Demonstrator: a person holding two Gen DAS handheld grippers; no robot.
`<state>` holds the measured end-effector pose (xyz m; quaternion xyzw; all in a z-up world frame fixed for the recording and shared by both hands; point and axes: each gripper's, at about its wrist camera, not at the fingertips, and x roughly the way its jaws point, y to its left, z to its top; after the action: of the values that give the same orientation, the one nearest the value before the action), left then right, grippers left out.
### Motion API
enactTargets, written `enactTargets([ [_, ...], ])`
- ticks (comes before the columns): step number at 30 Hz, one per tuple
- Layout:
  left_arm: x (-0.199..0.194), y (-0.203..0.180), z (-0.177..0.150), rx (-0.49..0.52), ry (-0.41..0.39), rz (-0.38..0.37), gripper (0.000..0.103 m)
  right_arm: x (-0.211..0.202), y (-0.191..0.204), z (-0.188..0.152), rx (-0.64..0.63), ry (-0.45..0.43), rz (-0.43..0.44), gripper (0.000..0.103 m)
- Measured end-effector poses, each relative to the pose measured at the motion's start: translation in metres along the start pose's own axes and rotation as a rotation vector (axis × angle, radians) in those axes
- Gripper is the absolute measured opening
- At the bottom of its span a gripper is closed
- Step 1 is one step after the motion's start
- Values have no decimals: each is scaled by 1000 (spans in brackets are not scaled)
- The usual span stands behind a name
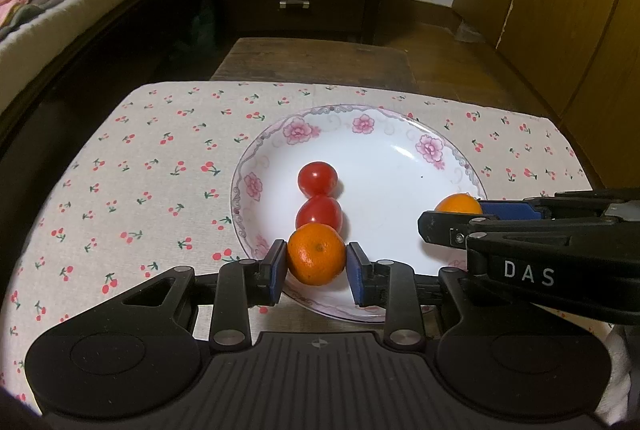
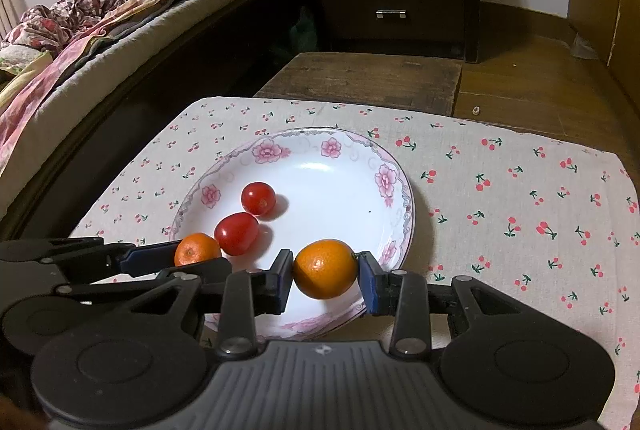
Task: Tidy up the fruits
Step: 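Lower the mandarin into the bowl with the right gripper while the left gripper lowers its mandarin too, then move both open grippers back from the bowl to the fruit pile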
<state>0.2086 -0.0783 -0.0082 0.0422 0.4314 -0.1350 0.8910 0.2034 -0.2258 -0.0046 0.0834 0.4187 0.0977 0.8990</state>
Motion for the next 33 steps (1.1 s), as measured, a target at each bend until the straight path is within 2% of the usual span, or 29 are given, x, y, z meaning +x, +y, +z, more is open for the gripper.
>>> enactTargets([
  [21,-21,5,5,-27,-45,-26,47,-22,4,6,12,-53,8,37],
  [33,-43,12,-6,-12,-75,-5,53,-40,19,-1,-17,-48,-3,38],
])
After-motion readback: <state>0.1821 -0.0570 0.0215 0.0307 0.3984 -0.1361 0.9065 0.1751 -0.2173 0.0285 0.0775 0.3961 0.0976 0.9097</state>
